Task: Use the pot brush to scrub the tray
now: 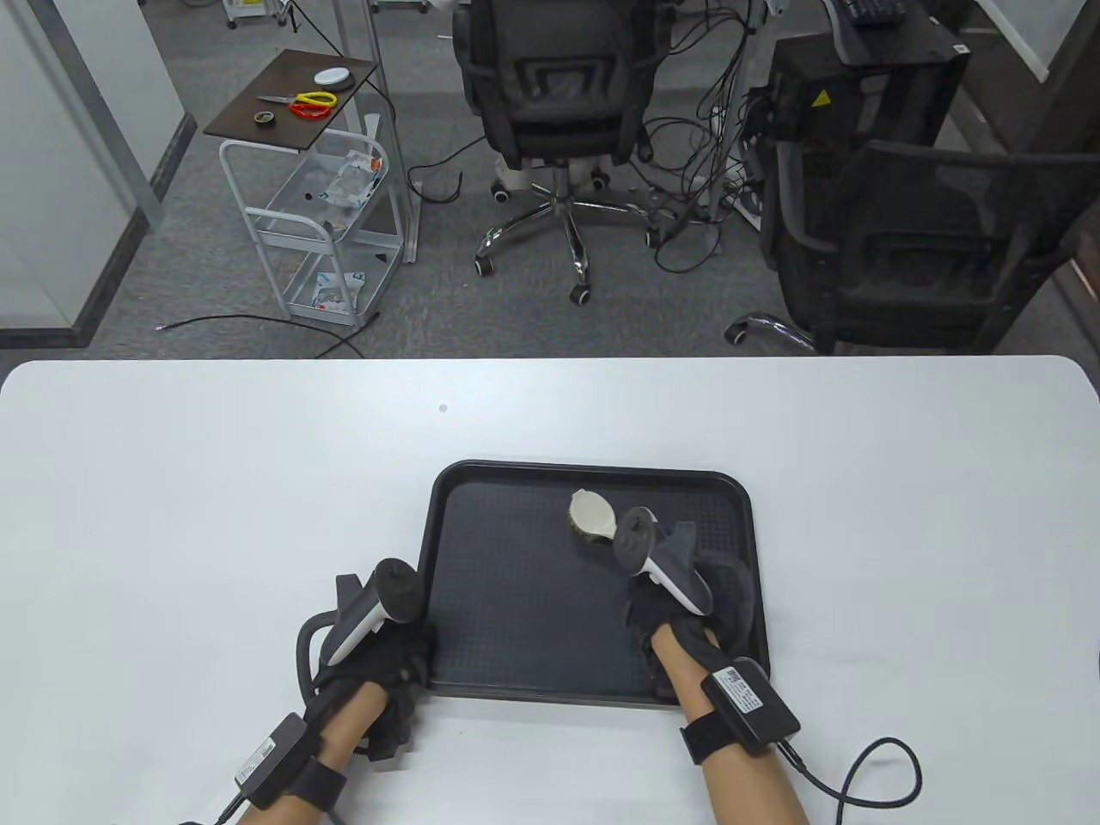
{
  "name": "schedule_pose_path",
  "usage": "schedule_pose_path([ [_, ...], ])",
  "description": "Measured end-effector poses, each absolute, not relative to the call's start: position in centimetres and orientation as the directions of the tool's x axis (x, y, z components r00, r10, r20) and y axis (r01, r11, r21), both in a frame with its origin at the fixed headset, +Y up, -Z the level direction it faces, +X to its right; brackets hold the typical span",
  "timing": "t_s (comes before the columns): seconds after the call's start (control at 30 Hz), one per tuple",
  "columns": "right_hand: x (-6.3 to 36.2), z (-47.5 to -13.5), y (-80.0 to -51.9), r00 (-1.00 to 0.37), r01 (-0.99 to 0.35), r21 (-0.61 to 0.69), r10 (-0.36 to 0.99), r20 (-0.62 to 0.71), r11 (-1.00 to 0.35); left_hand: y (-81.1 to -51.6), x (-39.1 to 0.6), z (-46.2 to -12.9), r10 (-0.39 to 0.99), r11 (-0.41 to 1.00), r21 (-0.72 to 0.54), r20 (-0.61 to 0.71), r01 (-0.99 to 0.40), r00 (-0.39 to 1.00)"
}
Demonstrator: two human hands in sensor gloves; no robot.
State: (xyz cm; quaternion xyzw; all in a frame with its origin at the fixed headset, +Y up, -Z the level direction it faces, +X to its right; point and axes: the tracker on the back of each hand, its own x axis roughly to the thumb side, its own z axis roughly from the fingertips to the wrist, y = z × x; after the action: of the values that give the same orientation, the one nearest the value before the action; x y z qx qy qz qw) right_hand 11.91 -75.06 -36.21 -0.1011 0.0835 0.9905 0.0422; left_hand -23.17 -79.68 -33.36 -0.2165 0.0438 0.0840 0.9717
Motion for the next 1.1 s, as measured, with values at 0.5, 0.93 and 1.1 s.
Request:
schedule_pose_path([
  [0.5,19.2,-35.9,-72.3,-0.904,-0.011,0.232,-0.090,-0.417,-0.973,-79.7,-23.2,-33.4,0.142,0.893,-0.413,-0.121,-0.180,0.982],
  [0.93,3.8,-35.4,-71.7,-0.998,-0.056,0.151,0.050,-0.043,-0.987,-79.7,-23.2,-33.4,0.144,0.891,-0.416,-0.120,-0.182,0.982],
  [1.1,-1.5,-34.9,-73.3,-0.995,-0.056,0.179,0.069,0.065,-0.982,-79.7,-23.2,-33.4,0.144,0.891,-0.416,-0.120,-0.181,0.982],
])
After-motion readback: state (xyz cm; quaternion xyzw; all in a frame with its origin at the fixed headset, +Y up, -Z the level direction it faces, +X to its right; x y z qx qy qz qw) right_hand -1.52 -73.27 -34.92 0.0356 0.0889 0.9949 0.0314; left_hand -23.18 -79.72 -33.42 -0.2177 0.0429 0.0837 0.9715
